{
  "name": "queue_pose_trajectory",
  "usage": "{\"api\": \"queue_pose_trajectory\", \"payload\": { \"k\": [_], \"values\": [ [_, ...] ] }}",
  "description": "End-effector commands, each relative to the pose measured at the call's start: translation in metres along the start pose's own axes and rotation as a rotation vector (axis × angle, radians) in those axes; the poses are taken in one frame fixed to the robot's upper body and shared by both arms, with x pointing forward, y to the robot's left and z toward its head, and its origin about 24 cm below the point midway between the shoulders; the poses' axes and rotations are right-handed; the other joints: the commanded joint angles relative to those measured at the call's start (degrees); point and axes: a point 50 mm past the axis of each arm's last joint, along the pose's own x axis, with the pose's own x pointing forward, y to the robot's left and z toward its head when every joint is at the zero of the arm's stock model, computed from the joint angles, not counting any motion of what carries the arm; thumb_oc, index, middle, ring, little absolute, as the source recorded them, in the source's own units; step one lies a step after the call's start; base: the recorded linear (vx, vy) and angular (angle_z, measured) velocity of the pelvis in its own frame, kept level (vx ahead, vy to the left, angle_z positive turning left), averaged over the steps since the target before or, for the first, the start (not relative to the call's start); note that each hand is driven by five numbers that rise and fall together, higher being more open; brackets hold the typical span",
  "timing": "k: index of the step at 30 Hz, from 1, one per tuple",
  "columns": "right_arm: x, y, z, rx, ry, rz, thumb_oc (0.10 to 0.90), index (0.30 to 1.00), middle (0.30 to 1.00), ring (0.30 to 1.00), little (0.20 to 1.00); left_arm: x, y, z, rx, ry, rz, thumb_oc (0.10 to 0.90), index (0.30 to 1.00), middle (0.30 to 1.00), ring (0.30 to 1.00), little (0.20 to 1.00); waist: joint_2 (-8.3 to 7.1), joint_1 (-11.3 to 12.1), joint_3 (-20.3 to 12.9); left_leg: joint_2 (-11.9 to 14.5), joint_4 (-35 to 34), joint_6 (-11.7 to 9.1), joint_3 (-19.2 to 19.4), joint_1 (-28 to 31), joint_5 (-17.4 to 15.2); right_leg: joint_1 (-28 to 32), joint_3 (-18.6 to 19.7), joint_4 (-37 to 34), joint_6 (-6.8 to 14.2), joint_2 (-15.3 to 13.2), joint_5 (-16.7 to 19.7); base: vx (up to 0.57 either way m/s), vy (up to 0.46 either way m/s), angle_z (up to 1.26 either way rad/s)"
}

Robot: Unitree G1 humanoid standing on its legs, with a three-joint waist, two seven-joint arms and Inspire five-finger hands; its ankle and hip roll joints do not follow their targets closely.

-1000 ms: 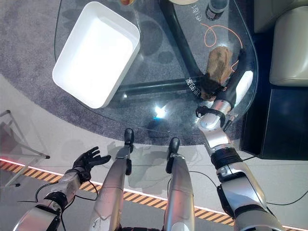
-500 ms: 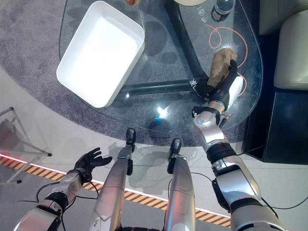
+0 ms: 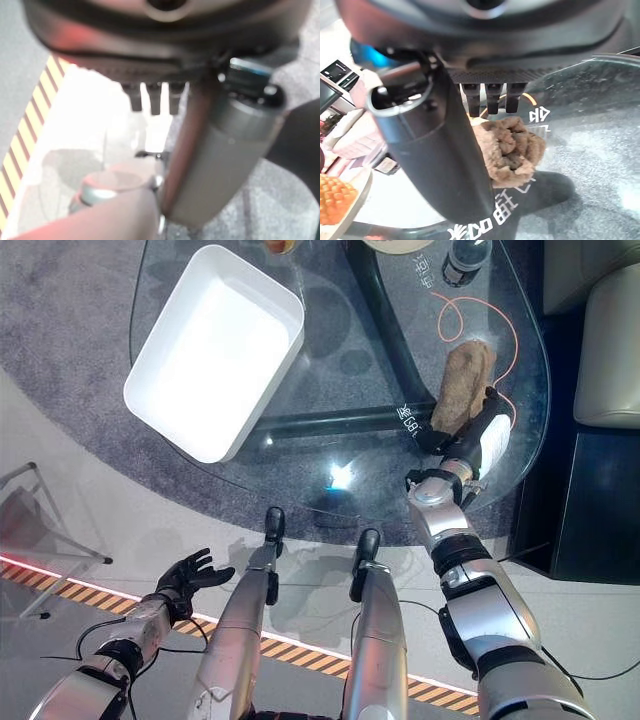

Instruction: Wipe the table with a cloth and put it in the basket.

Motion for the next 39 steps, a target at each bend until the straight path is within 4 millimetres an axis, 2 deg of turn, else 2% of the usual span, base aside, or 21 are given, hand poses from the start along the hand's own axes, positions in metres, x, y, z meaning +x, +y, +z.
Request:
{"api": "queue_pose_trajectory", "payload": {
  "k": [1, 2, 24, 31, 35, 36, 39],
  "values": [
    [0.019, -0.017, 0.035, 0.04, -0.101, -0.082, 0.385, 0.545, 0.545, 0.545, 0.485, -0.004, 0.0, -0.023, 0.022, 0.063, 0.023, 0.8, 0.9, 0.9, 0.9, 0.9, 1.41, 0.0, -1.3, -4.2, 9.2, 3.8, 2.0, -0.5, -6.5, 1.9, -1.5, -7.5, 0.7, 2.2, 6.7, 0.0, 0.0, 0.0],
    [0.02, -0.017, 0.03, 0.025, -0.079, -0.073, 0.1, 0.3, 0.3, 0.3, 0.2, -0.004, 0.0, -0.023, 0.025, 0.064, 0.022, 0.8, 0.9, 0.9, 0.9, 0.9, 1.43, 0.1, -1.3, -4.2, 9.2, 3.8, 2.0, -0.5, -6.4, 1.9, -1.6, -7.4, 0.7, 2.2, 6.7, 0.0, 0.0, 0.0],
    [0.023, -0.015, 0.022, -0.014, 0.003, -0.017, 0.1, 0.3, 0.3, 0.3, 0.2, -0.003, -0.002, -0.019, 0.039, 0.067, 0.012, 0.8, 0.9, 0.9, 0.9, 0.9, 1.49, 0.6, -1.3, -4.3, 8.8, 4.1, 1.8, -0.4, -6.1, 1.6, -1.9, -7.0, 0.8, 2.3, 6.9, 0.0, -0.001, 0.0],
    [0.024, -0.013, 0.023, -0.041, -0.025, 0.025, 0.1, 0.3, 0.3, 0.3, 0.2, -0.003, -0.001, -0.018, 0.042, 0.065, 0.012, 0.8, 0.9, 0.9, 0.9, 0.9, 1.45, 0.6, -1.3, -4.2, 8.8, 4.1, 1.8, -0.4, -6.2, 1.6, -2.0, -7.0, 0.8, 2.3, 7.0, 0.0, 0.0, 0.0],
    [0.02, -0.004, 0.035, -0.113, -0.129, 0.115, 0.1, 0.3, 0.3, 0.3, 0.2, -0.003, -0.001, -0.016, 0.047, 0.06, 0.01, 0.8, 0.9, 0.9, 0.9, 0.9, 1.37, 0.6, -1.3, -4.3, 8.9, 4.0, 1.7, -0.7, -6.1, 1.3, -2.1, -7.1, 0.9, 2.2, 7.1, 0.0, 0.0, 0.0],
    [0.016, 0.004, 0.045, -0.164, -0.194, 0.174, 0.1, 0.3, 0.3, 0.3, 0.2, -0.002, -0.001, -0.014, 0.049, 0.058, 0.008, 0.8, 0.9, 0.9, 0.9, 0.9, 1.27, 0.6, -1.3, -4.4, 8.7, 3.9, 1.7, -0.7, -5.9, 1.4, -2.2, -7.3, 1.0, 2.2, 7.3, 0.0, 0.0, 0.0],
    [0.004, 0.02, 0.058, -0.219, -0.267, 0.266, 0.1, 0.3, 0.3, 0.3, 0.2, -0.002, -0.003, -0.014, 0.049, 0.054, 0.005, 0.8, 0.9, 0.9, 0.9, 0.9, 1.15, 0.7, -1.3, -4.5, 8.4, 3.8, 1.8, -0.5, -5.7, 1.6, -2.3, -7.6, 0.9, 2.2, 7.4, 0.0, 0.0, 0.0]
  ]
}}
